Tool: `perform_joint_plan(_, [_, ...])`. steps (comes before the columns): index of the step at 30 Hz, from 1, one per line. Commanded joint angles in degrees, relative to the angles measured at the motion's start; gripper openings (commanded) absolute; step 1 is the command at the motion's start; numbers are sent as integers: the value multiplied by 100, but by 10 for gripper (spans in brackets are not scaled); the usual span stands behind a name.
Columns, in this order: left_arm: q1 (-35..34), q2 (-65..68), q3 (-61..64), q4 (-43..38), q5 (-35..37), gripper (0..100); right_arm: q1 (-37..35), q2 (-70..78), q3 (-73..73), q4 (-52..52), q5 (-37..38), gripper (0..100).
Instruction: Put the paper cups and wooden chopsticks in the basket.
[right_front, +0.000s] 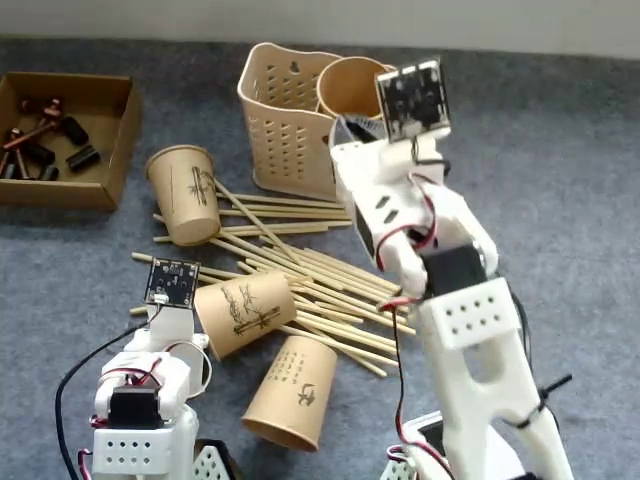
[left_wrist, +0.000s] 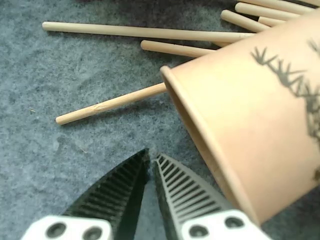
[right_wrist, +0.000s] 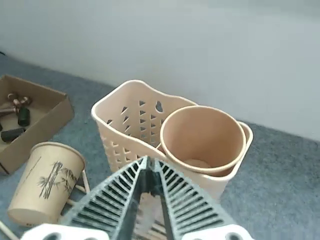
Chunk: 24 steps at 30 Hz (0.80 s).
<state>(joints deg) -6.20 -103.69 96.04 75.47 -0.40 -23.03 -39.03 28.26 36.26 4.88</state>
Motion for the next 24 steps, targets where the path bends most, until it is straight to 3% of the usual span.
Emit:
perform_joint_plan(1, [84, -31, 119, 18, -9, 7, -31, -848, 532, 259, 114, 5])
perform_joint_plan(14, [84, -31, 119, 18, -9, 7, 207, -4127, 3846, 145, 114, 5])
perform_joint_plan(24, [84, -31, 119, 18, -9, 7, 224, -5675, 5121, 119, 114, 5])
